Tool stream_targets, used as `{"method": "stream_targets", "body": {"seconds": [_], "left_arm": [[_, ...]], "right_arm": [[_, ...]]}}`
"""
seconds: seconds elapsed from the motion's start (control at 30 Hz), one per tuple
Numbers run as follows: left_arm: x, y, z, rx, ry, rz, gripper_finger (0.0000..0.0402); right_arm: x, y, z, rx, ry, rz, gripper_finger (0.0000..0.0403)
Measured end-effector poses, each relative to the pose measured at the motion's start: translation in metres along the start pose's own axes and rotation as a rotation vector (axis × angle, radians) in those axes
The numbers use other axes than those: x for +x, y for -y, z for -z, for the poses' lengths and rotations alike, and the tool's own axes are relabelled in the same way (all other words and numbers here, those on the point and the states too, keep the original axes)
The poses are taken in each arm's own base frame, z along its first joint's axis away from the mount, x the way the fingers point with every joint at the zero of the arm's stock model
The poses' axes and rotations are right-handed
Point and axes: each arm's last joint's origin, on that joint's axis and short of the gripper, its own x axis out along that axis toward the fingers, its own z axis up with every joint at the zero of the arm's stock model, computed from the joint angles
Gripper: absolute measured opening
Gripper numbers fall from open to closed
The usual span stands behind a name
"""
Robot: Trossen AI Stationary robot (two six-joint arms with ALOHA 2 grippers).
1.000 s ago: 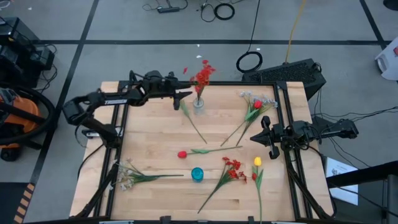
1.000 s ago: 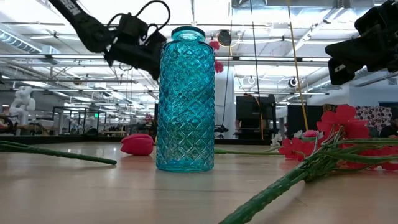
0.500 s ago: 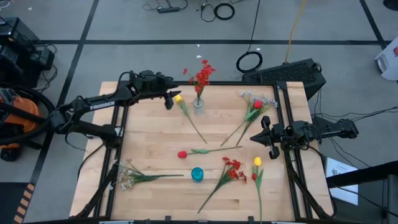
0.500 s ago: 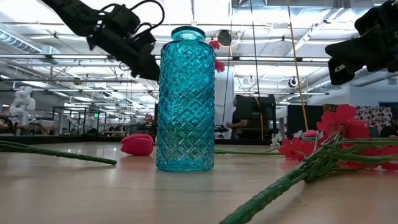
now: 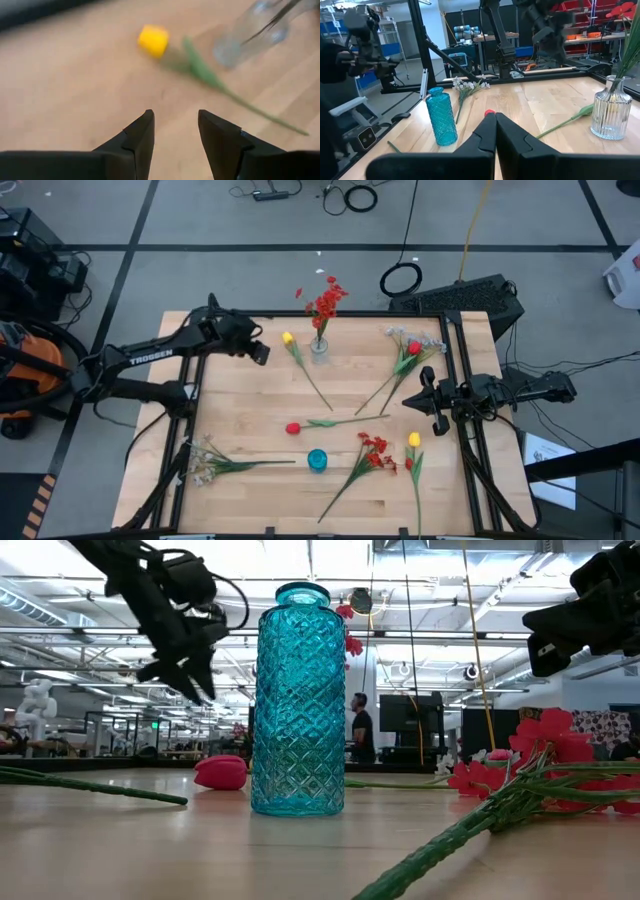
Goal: Sort flowers into vase by color
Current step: Put the top red flower into the transparent vase
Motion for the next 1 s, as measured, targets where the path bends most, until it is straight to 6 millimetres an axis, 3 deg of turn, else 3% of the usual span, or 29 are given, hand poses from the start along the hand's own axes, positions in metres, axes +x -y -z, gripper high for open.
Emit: {"method": "stream_targets", "body": {"seconds": [0.23,0.37,0.6,0.83,1.0], "left_arm": [[-0.002,0.010,0.026,-0.155,-0.155,-0.066,0.0157],[-0.005,0.025,0.038,-0.198,-0.176,-0.053,0.0157],[-0.013,0.053,0.066,-0.152,-0.144,-0.044,0.0157],[-0.019,0.070,0.080,0.015,-0.128,0.043,0.0157],[-0.019,0.073,0.080,0.159,-0.101,0.070,0.0157]], "right_arm": [[0.000,0.000,0.000,0.013,0.002,-0.001,0.0000],[0.000,0.000,0.000,0.130,0.002,-0.001,0.0000],[0.000,0.002,-0.005,0.179,0.031,0.078,0.0000],[0.004,-0.002,-0.061,0.052,0.018,0.308,0.0000],[0.034,-0.005,-0.105,0.031,-0.172,0.576,0.0000]]}}
